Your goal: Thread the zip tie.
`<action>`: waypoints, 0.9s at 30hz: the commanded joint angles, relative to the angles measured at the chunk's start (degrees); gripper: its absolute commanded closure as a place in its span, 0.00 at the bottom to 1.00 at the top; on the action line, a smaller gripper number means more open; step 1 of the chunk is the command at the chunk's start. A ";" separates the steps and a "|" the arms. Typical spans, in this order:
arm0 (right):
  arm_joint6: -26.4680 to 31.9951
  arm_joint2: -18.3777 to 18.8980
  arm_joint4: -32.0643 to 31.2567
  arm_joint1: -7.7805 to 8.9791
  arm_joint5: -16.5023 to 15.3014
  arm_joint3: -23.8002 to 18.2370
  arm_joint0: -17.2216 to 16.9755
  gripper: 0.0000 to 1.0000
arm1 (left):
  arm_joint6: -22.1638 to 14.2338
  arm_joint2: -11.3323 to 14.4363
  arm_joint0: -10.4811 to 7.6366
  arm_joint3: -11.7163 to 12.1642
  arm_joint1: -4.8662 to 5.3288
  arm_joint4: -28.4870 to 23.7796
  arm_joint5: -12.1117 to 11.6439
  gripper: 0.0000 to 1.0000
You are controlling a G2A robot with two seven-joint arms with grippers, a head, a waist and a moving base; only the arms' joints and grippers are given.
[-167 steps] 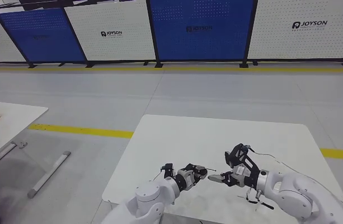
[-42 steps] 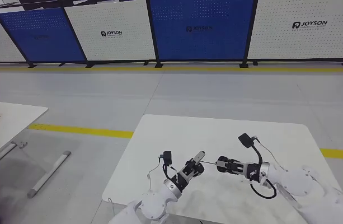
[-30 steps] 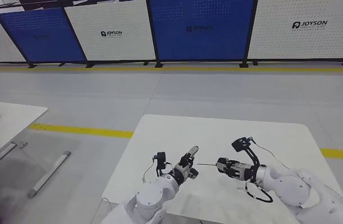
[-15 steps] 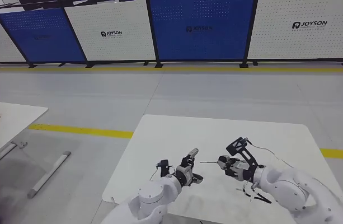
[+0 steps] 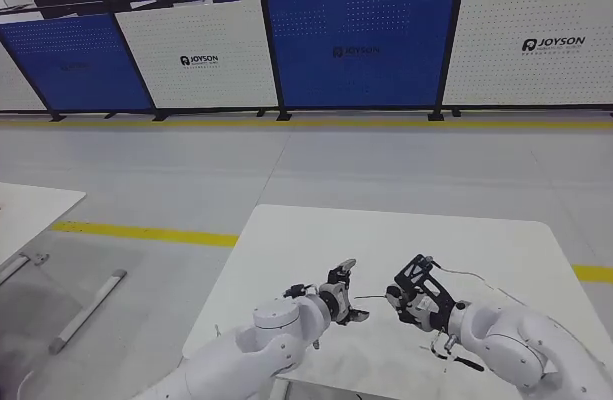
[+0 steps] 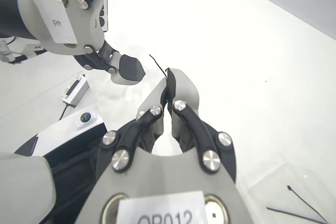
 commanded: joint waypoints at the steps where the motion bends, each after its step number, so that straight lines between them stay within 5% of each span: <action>1: 0.54 -0.32 -4.70 -0.10 0.46 -1.26 0.07 1.00 | -0.25 0.58 -0.29 0.92 -0.08 -3.45 0.01 0.00; 5: 1.38 -1.10 -11.18 -0.47 1.02 -2.95 -0.27 1.00 | -0.73 1.22 -3.00 2.01 0.13 -11.45 0.01 0.00; 18: 1.35 -1.26 -12.44 -0.56 0.92 -3.22 -0.36 1.00 | -2.83 1.79 -2.94 4.14 -0.55 -11.45 -0.54 0.00; 20: 1.35 -1.26 -12.44 -0.56 0.92 -3.22 -0.36 1.00 | -2.95 1.85 -3.19 4.65 -0.92 -11.45 -0.50 0.28; 21: 1.35 -1.26 -12.44 -0.56 0.92 -3.22 -0.36 1.00 | -3.02 1.87 -3.20 4.81 -1.10 -11.45 -0.57 0.51; 27: 1.35 -1.26 -12.44 -0.56 0.92 -3.22 -0.36 1.00 | -3.52 1.17 -2.51 5.17 -2.20 -11.45 0.01 0.71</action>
